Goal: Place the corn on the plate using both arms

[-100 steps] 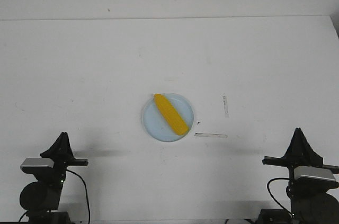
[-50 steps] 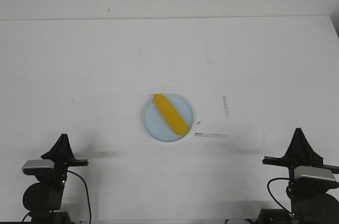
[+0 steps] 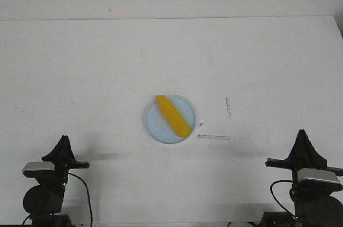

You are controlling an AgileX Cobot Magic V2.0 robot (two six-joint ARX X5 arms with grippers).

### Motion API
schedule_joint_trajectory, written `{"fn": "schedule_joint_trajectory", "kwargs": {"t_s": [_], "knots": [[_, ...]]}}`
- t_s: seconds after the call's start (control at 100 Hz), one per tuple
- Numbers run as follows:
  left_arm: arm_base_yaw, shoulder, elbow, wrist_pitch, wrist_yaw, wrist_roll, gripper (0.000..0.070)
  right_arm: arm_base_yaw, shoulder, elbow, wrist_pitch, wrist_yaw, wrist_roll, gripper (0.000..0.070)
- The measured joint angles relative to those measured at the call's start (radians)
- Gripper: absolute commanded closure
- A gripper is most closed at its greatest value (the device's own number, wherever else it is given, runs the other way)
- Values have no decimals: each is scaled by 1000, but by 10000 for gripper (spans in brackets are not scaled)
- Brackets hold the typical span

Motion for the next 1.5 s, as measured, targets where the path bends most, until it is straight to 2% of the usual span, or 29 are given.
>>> {"fn": "schedule_joint_trajectory", "kwargs": {"t_s": [1.2,1.37,1.5], "knots": [[0,0,0,0,0,0,699,0,-6,-10,8,0,-1,687],[0,0,0,0,0,0,699,7,-38,-73,19,-104,-11,687],[0,0,0,0,0,0,699,18,-82,-192,116,-134,-11,687]]}}
